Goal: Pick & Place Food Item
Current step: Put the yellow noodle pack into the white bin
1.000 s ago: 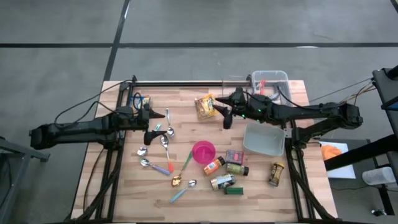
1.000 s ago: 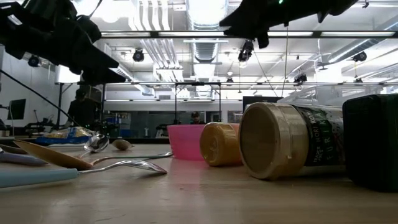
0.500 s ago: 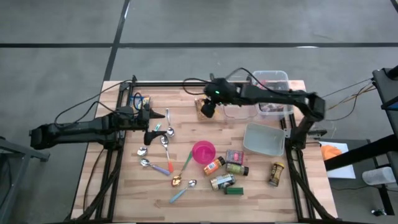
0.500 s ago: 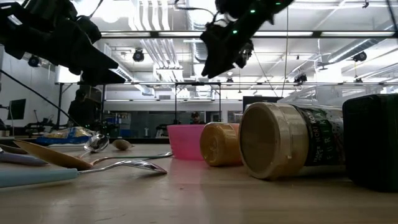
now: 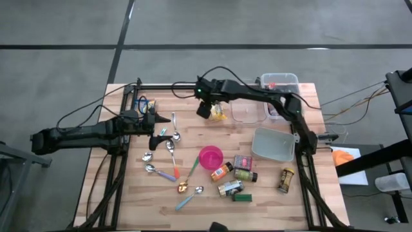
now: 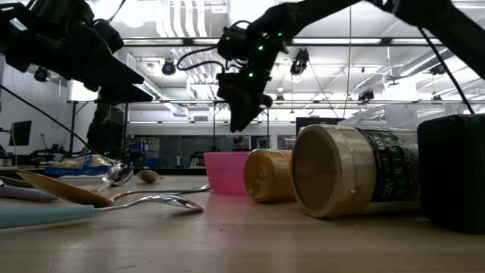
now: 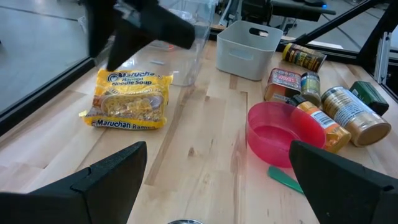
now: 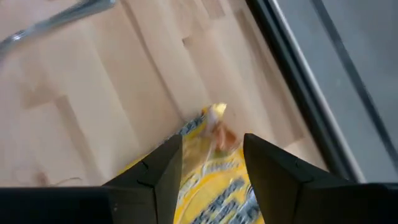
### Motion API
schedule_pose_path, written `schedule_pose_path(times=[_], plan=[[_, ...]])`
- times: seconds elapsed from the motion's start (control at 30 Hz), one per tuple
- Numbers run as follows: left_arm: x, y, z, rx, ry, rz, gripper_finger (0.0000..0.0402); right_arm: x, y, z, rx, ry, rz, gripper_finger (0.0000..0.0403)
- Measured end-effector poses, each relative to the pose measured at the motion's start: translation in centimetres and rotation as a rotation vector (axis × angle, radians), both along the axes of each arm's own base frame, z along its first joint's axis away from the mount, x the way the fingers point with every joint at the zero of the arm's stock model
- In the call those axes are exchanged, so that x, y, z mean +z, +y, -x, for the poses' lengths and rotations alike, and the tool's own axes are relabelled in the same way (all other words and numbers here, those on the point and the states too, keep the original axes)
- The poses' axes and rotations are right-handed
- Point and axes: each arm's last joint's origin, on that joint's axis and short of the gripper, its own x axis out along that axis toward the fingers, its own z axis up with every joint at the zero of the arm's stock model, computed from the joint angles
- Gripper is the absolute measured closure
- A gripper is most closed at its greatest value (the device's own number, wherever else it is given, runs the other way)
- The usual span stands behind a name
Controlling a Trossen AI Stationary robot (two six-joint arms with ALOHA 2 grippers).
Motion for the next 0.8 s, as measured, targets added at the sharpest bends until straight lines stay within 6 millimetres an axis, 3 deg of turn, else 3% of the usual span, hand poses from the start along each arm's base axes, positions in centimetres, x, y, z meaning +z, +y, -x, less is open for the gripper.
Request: schedule_pose_path(times=[0.17, 0.37, 0.53, 0.8], plan=[[0.0, 0.0, 0.0, 0.0, 0.002, 0.001, 0.0008, -0.3, -0.9, -1.2, 0.034, -0.005, 0.004, 0.0169], [0.0, 0.0, 0.0, 0.0, 0.005, 0.001, 0.0008, -2.7, -2.2, -1.7, 0.02, 0.041, -0.013, 0.0119], [0.0, 0.0, 0.0, 0.0, 0.005, 0.002, 0.0008, -4.6, -2.6, -1.9, 0.017, 0.075, -0.03, 0.0108], [0.0, 0.0, 0.0, 0.0, 0.005, 0.002, 0.0008, -4.8, -2.5, -1.6, 0.033, 0.117, -0.039, 0.0108]])
